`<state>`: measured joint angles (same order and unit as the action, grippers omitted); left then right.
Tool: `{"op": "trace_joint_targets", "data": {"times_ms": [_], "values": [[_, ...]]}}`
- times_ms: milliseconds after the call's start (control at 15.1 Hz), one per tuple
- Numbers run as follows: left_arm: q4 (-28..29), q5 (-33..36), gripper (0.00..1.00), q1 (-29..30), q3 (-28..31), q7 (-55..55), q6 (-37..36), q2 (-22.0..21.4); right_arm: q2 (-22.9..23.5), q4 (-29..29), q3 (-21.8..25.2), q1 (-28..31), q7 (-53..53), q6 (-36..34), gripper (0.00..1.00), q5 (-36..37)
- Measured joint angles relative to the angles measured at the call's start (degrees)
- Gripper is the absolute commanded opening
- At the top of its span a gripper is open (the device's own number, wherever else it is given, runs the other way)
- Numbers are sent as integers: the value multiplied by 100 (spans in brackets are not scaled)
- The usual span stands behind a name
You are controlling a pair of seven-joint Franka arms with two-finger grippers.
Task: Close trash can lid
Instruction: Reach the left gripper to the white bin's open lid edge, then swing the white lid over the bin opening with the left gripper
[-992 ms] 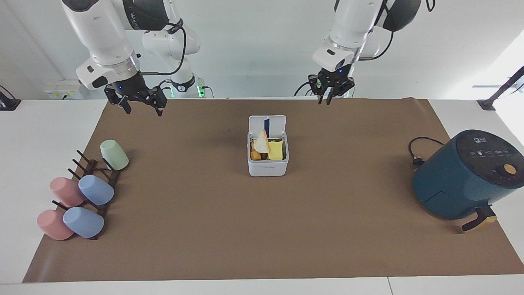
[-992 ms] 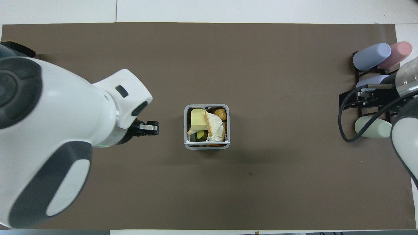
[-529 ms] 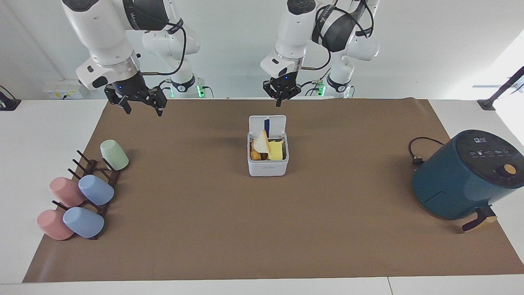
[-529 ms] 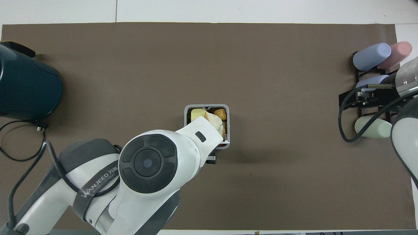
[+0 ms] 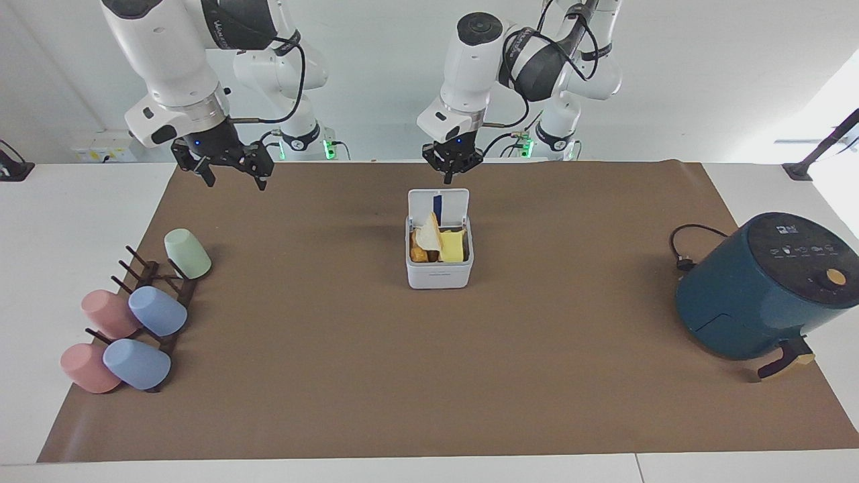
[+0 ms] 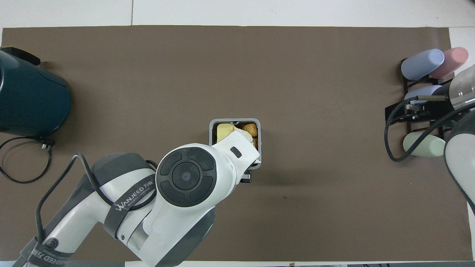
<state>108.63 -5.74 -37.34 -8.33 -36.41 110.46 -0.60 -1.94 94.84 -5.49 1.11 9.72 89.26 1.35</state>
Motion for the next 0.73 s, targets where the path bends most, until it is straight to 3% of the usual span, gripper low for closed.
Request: {"op": "trace_joint_targets", "data": {"times_ms": [727], "values": [[-3, -1, 0, 121, 123, -166, 816, 179, 0, 0, 0, 0, 0, 0, 100, 0]]}}
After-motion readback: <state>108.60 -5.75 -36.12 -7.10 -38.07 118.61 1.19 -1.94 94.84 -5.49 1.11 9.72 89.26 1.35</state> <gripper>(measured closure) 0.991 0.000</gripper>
